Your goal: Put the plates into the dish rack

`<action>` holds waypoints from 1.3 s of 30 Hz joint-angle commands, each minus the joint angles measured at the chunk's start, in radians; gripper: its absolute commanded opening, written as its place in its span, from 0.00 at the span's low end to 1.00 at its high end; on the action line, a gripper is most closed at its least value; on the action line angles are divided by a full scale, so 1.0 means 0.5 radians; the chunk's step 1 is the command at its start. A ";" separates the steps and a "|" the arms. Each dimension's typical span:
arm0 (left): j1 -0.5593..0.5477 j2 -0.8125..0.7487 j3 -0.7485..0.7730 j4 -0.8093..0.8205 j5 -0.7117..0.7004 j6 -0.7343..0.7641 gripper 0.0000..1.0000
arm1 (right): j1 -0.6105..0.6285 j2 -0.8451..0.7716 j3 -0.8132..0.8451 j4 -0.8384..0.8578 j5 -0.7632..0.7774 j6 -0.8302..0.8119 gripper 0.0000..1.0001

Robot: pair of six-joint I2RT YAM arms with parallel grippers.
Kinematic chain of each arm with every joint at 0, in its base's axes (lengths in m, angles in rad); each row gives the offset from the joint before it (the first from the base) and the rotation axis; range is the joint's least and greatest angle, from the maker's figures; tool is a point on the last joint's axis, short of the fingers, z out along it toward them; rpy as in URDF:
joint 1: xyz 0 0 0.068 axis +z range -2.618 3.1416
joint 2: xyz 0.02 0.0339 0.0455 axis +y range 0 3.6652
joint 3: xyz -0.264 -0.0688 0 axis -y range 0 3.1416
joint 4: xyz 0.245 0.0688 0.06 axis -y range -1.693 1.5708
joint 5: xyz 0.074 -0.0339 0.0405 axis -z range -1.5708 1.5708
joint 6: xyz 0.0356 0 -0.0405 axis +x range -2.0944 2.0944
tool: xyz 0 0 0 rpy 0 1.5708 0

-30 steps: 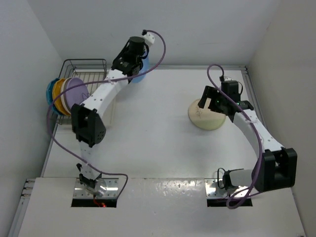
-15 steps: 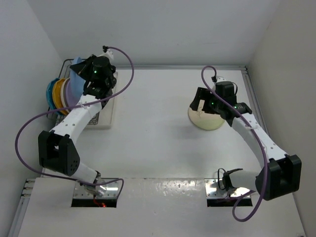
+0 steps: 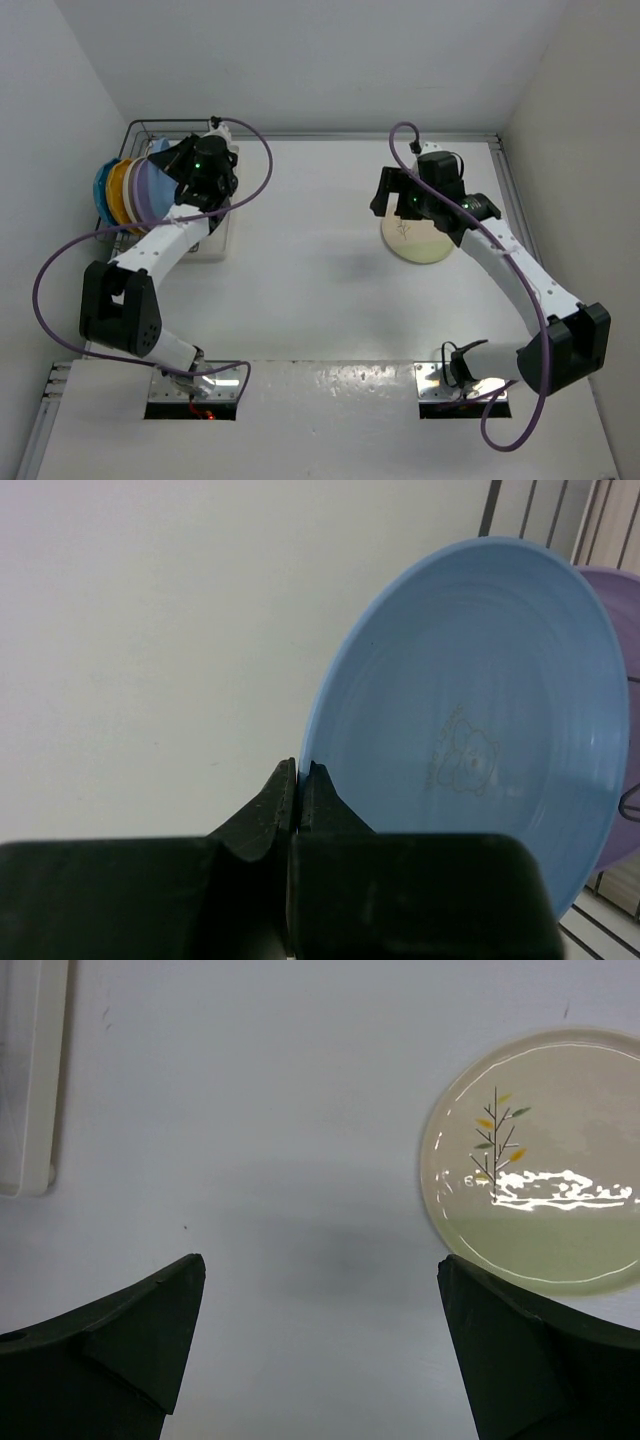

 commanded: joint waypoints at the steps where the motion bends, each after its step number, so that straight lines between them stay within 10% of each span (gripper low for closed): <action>1: 0.038 -0.067 0.022 0.220 -0.039 0.010 0.00 | 0.043 -0.014 0.070 -0.041 0.100 -0.005 1.00; 20: 0.158 -0.104 -0.266 0.122 0.056 -0.266 0.00 | 0.053 -0.137 -0.016 -0.041 0.162 -0.042 1.00; 39: 0.097 -0.104 -0.156 0.441 0.066 0.185 0.00 | 0.046 -0.075 0.079 -0.032 0.168 -0.094 1.00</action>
